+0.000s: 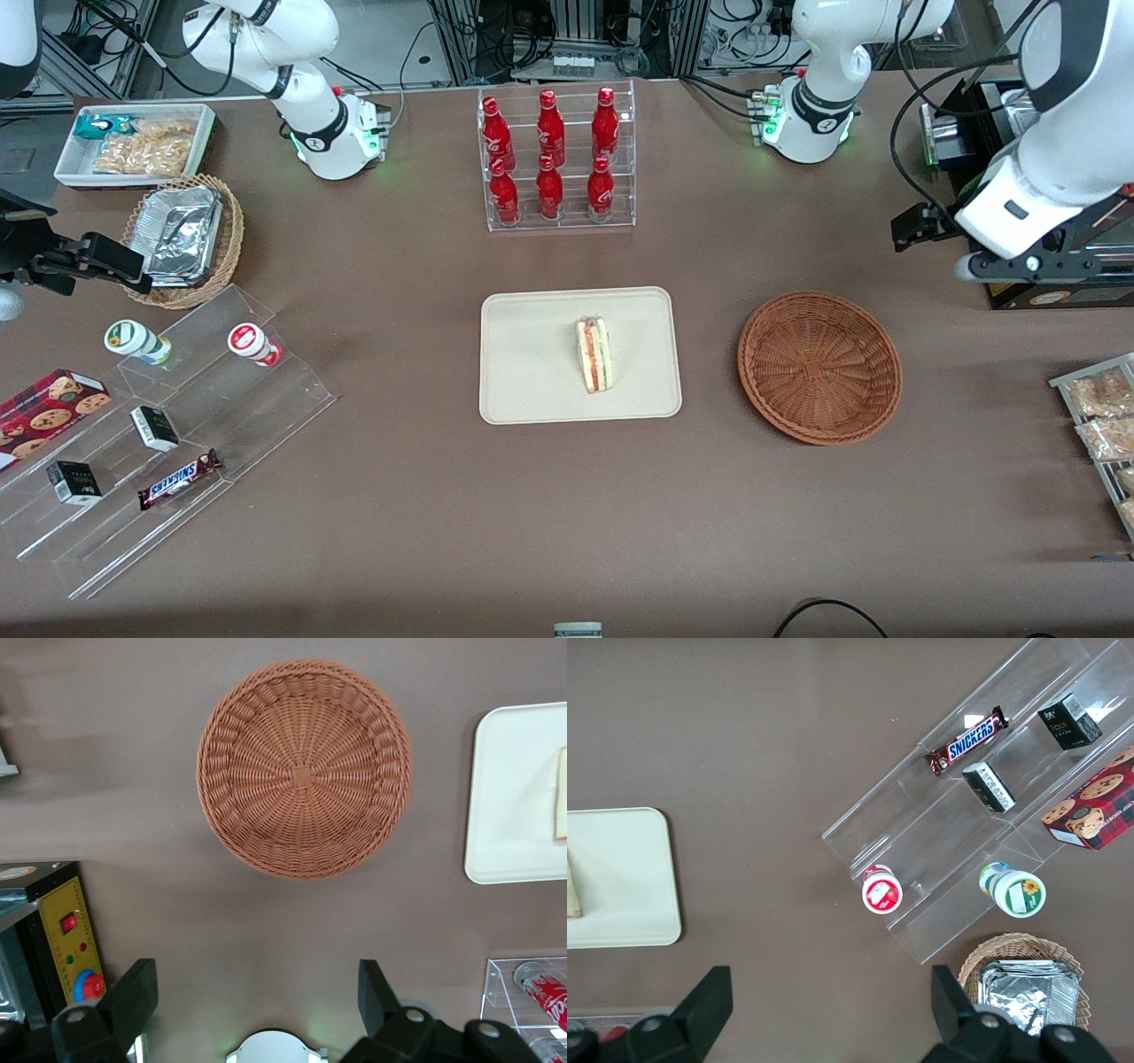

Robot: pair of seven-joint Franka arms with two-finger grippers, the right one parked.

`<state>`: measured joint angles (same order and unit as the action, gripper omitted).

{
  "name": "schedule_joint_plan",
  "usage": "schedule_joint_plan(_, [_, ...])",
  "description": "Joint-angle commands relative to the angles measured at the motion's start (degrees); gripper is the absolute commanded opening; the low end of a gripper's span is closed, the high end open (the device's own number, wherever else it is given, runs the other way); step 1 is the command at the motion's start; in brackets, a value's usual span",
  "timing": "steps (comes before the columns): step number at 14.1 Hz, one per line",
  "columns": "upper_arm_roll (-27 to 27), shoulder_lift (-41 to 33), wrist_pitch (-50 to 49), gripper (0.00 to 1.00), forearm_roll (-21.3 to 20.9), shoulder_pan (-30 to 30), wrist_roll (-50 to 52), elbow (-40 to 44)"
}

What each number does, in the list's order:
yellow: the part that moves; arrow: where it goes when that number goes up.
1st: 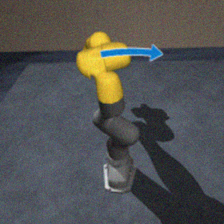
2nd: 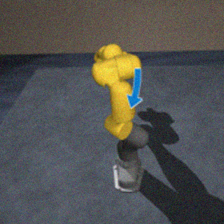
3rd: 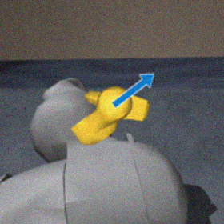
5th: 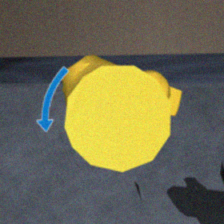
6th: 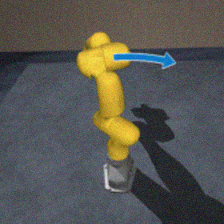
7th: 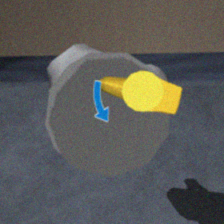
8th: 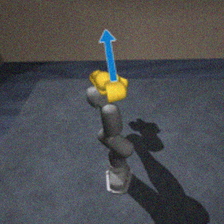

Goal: Place sandwich from basket to tray

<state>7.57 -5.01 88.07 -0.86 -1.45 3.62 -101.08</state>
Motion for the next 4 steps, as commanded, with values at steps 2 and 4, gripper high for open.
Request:
schedule_joint_plan(2, [0.78,-1.49,-2.38,1.0,-0.98,-1.1,-0.99,4.03])
schedule_joint_plan(4, [0.69,-1.41,-1.77,1.0,-0.98,-1.1,-0.99,5.01])
